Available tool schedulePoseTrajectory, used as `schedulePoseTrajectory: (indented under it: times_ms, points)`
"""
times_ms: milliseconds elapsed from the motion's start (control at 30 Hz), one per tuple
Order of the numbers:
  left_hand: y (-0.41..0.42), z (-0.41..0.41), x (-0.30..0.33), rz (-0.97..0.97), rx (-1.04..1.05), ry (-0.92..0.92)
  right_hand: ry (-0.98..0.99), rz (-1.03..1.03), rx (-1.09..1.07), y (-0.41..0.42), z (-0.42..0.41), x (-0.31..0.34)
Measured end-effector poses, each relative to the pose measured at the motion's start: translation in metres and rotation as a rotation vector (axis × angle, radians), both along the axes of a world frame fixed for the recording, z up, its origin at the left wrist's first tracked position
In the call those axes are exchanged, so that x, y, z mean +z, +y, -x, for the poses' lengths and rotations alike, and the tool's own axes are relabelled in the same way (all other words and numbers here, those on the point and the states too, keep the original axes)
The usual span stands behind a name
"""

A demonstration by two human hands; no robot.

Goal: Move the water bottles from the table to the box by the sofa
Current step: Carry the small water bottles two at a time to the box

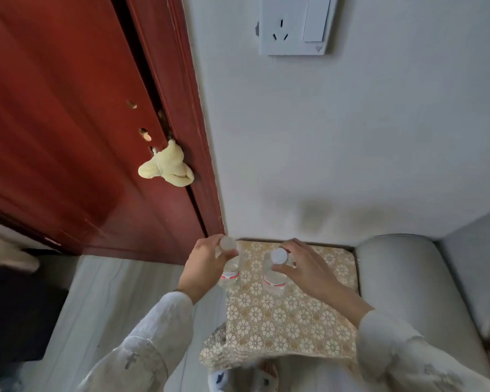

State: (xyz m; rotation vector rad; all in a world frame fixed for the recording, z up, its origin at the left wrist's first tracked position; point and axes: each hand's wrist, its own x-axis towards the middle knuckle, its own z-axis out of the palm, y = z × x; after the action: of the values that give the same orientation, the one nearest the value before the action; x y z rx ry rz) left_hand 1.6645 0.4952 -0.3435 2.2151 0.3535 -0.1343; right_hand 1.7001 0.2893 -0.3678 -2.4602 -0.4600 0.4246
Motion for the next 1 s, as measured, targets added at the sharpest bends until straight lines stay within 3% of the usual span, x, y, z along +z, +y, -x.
schedulePoseTrajectory:
  times_ms: [400, 567, 1000]
  points:
    - [0.008, -0.130, -0.139, -0.071, -0.120, 0.191, 0.213, -0.068, -0.153, 0.041, -0.126, -0.120]
    - [0.005, -0.154, -0.181, -0.076, -0.122, 0.180, 0.231, -0.146, -0.212, 0.051, -0.144, -0.153]
    - [-0.005, -0.171, -0.192, -0.006, 0.023, 0.112, 0.158, -0.125, -0.231, 0.053, -0.162, -0.168]
